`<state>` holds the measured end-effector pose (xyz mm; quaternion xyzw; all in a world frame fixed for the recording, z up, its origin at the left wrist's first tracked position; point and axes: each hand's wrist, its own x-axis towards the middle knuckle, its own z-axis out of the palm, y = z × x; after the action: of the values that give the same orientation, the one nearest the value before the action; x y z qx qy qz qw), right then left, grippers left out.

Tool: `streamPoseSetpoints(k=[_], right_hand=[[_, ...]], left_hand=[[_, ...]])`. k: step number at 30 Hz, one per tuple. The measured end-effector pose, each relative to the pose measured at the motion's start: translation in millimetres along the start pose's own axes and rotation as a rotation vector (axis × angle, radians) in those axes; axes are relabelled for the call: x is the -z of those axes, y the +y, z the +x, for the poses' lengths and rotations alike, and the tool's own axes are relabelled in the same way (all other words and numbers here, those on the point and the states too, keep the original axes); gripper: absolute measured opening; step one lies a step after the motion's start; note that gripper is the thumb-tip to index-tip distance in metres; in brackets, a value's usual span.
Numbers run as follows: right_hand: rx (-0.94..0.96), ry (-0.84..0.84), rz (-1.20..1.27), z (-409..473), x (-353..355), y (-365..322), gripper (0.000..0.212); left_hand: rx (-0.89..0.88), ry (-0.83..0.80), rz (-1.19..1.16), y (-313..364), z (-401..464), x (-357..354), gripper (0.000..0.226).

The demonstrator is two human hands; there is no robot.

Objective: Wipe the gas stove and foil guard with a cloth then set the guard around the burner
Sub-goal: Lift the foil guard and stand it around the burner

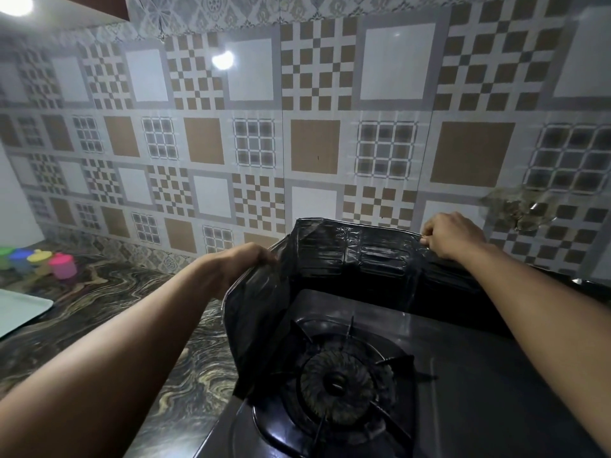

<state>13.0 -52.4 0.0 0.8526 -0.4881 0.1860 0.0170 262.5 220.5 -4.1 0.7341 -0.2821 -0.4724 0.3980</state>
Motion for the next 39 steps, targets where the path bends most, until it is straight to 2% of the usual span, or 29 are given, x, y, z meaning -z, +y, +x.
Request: streamPoseSetpoints(k=[4, 11, 15, 20, 22, 24, 26, 28, 33, 35, 39], right_hand=[[-0.002, 0.002, -0.011, -1, 0, -2, 0.011], [-0.005, 0.002, -0.017, -5, 2, -3, 0.033], [-0.007, 0.004, -0.028, -4, 3, -1, 0.032], [-0.003, 0.000, -0.058, -6, 7, 5, 0.029], [-0.004, 0.000, -0.070, -6, 8, 9, 0.029], [0.000, -0.006, -0.088, -8, 8, 13, 0.029], [-0.004, -0.015, -0.111, -9, 8, 16, 0.026], [-0.012, -0.021, -0.142, -11, 7, 18, 0.022], [-0.034, -0.022, -0.161, -13, 3, 14, 0.014], [-0.036, -0.024, -0.175, -14, 3, 12, 0.012], [-0.042, -0.025, -0.195, -14, 4, 9, 0.013]], left_hand=[[-0.008, -0.088, -0.039, 4, -8, -3, 0.050], [-0.075, -0.039, 0.031, 9, -19, -2, 0.052], [-0.101, 0.022, 0.115, 6, -20, 5, 0.039], [-0.123, 0.210, 0.263, 9, -25, 12, 0.034], [-0.118, 0.290, 0.367, 11, -25, 13, 0.034], [-0.057, 0.366, 0.592, 11, -28, 13, 0.031], [0.054, 0.326, 0.814, 9, -31, 13, 0.029], [0.116, 0.284, 0.900, 5, -32, 15, 0.030], [0.027, 0.284, 0.694, 1, -36, 10, 0.022], [0.013, 0.280, 0.638, 0, -38, 4, 0.025], [-0.029, 0.343, 0.654, 0, -43, -10, 0.011]])
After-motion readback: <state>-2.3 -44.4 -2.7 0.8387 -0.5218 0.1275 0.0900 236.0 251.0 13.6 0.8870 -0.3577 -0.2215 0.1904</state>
